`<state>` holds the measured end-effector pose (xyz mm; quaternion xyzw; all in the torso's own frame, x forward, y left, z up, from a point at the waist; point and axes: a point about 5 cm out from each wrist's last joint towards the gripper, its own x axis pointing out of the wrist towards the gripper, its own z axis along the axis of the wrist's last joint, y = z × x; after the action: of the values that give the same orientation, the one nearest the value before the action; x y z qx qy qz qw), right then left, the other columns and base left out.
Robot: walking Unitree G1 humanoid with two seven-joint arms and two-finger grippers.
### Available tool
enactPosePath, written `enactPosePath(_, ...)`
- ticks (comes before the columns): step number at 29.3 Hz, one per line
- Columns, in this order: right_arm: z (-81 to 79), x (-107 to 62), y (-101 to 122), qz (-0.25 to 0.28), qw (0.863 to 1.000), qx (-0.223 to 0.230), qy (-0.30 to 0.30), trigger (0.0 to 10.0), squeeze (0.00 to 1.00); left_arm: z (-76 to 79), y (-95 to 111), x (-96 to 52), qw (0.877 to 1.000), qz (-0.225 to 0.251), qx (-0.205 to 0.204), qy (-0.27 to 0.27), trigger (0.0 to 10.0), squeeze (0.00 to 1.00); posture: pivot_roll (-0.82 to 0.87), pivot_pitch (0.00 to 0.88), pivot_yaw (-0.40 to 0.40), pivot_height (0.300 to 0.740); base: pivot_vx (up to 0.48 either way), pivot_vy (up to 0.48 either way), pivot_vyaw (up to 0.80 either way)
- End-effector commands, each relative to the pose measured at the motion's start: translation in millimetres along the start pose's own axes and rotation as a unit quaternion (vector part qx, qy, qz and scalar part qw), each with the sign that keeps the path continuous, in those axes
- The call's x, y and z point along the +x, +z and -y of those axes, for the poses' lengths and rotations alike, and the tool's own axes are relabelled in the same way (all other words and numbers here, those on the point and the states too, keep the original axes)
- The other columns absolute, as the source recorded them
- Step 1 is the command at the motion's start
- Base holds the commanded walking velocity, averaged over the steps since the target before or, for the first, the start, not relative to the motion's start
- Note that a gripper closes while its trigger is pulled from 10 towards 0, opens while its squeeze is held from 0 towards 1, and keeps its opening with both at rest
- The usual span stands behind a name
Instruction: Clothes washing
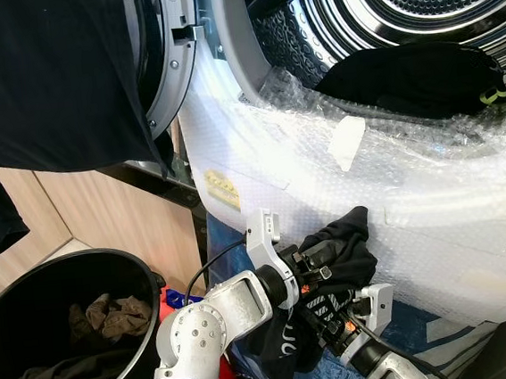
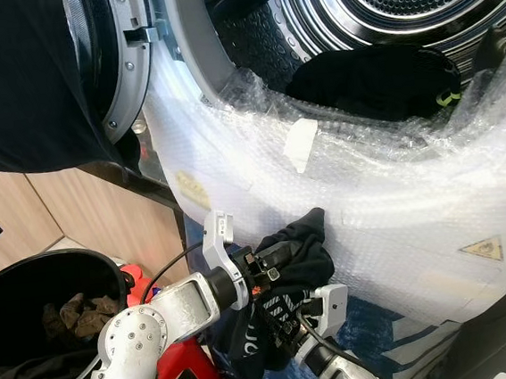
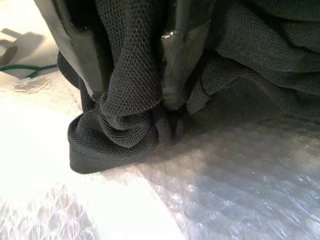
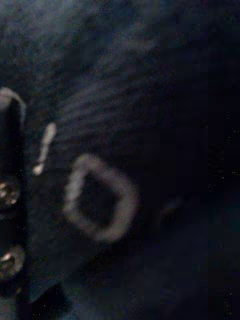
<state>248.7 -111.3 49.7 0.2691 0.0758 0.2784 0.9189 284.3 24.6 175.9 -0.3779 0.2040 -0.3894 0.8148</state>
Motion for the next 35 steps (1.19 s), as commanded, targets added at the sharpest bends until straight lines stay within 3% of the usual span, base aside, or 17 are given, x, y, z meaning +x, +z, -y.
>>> enactPosePath(1,3.2,-4.7,0.1,0.005,1.000,0.001,-0.008,0.0,0.00,15.5,3.1,5.6,0.999,0.011,-0.003,-0.033,10.0,0.00,0.04,0.059,-0.018,0.740,0.000,0.000,0.00)
enactPosePath(17,2.2,-3.1,4.6,0.014,1.000,-0.002,-0.002,0.0,0.00,13.7,4.0,3.2,1.000,0.011,0.014,-0.025,10.0,0.00,0.04,0.060,-0.016,0.740,0.000,0.000,0.00)
enactPosePath(23,0.8,-6.7,3.5,0.008,1.000,-0.005,0.005,0.0,0.00,8.2,5.1,-0.3,0.993,-0.008,0.120,0.001,10.0,0.00,0.03,0.061,-0.026,0.740,0.000,0.000,0.00)
enactPosePath(31,1.8,-6.6,6.3,0.006,1.000,-0.011,0.008,0.0,0.00,7.7,2.2,-4.3,0.990,-0.018,0.140,0.013,10.0,0.00,0.03,0.057,-0.029,0.740,0.000,0.000,0.00)
enactPosePath(35,0.2,-7.4,5.8,0.004,1.000,-0.009,0.013,0.0,0.00,5.1,2.6,-10.3,0.979,-0.021,0.199,0.024,10.0,0.00,0.04,0.059,-0.033,0.740,0.000,0.000,0.00)
